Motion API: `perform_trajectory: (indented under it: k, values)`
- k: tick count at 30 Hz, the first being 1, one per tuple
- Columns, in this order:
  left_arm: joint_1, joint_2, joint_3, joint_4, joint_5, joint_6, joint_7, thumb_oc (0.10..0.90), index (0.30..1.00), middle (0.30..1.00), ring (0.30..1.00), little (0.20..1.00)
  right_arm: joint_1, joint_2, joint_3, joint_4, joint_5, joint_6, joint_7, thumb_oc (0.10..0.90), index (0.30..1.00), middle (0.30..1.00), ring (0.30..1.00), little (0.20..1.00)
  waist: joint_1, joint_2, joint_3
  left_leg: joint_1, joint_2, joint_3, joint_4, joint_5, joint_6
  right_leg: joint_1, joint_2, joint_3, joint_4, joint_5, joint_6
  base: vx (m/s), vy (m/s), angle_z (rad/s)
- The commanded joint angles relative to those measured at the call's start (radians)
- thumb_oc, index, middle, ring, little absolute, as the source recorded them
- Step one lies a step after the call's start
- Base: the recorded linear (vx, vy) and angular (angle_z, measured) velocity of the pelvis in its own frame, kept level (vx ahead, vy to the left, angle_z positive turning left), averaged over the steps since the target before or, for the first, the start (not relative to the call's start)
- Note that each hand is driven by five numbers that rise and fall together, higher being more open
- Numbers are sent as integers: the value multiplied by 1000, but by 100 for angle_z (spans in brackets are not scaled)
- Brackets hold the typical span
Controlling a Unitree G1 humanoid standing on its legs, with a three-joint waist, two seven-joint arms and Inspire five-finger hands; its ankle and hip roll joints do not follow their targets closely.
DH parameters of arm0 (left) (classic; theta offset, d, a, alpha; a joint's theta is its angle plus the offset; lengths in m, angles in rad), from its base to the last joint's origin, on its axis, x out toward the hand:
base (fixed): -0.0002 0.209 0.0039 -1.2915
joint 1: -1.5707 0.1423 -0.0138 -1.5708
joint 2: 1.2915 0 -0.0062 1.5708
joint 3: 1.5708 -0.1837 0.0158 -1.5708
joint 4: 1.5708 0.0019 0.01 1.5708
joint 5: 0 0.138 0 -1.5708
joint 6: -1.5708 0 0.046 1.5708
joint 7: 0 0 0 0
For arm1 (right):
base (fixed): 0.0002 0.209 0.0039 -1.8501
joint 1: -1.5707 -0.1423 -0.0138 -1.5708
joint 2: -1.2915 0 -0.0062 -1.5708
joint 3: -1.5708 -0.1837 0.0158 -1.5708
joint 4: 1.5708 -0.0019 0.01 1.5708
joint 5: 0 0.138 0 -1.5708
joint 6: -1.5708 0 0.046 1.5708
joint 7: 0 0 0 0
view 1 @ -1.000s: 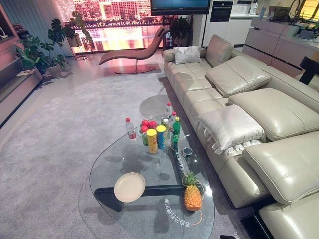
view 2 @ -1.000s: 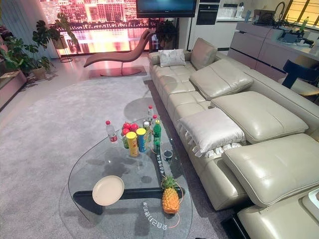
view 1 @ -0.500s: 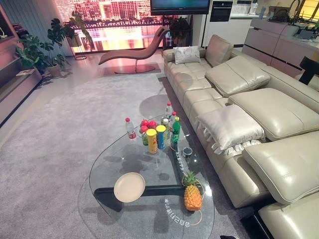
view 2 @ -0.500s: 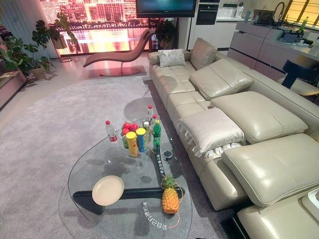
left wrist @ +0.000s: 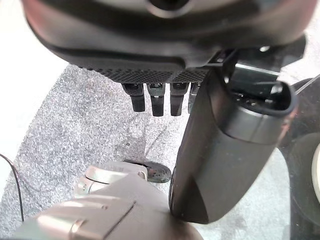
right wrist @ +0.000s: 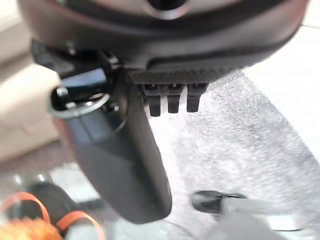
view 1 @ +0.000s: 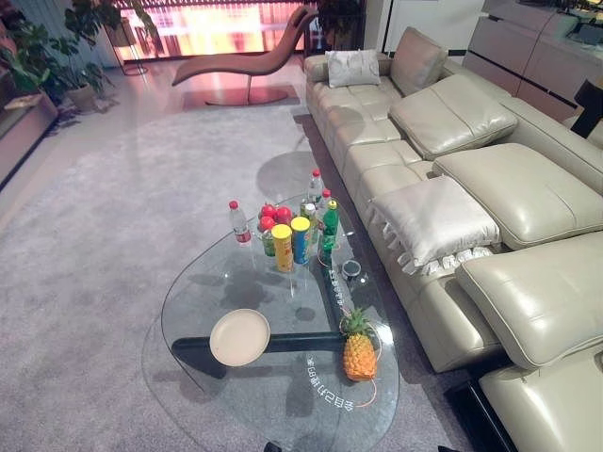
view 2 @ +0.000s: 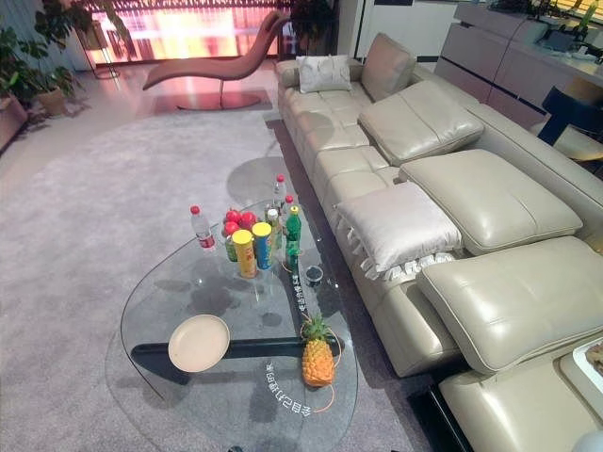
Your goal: Pick up the fruit to the plate
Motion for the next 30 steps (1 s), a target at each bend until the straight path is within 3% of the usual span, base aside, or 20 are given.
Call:
perform_trajectory:
  k: [1, 5, 16, 30]
  values:
    - [-53, 12, -6, 54, 24, -24, 30, 800, 900, 900, 900, 900, -82, -44, -36, -89, 56, -119, -58, 800, 900, 900, 900, 900, 30, -13, 46, -1, 5, 21, 35, -44, 16, -107, -35, -41, 57, 96, 15, -70, -7, 2]
    - [-39, 20, -8, 37, 29, -41, 41, 800, 900, 900, 900, 900, -77, -57, -33, -206, 44, -147, -92, 800, 900, 900, 900, 900, 30, -16, 63, -11, -3, 12, 34, -46, 20, -119, -32, -47, 66, 89, 12, -19, -9, 6]
    - [-38, 32, -62, -78, -11, -42, 55, 800, 900, 900, 900, 900, -105, -128, 48, -717, -25, -30, -242, 800, 900, 900, 900, 900, 18, -18, 146, -116, -14, -2, 95, -44, 19, -208, -24, -56, 127, 66, -4, -44, -7, 8]
    - [-22, 25, -83, -175, -89, -122, 52, 800, 900, 900, 900, 900, -107, -126, 16, -1086, -64, -44, -287, 800, 900, 900, 900, 900, 14, -17, 248, -247, -33, -1, 240, -63, 20, -292, -33, -67, 199, 46, -16, -8, 4, 2]
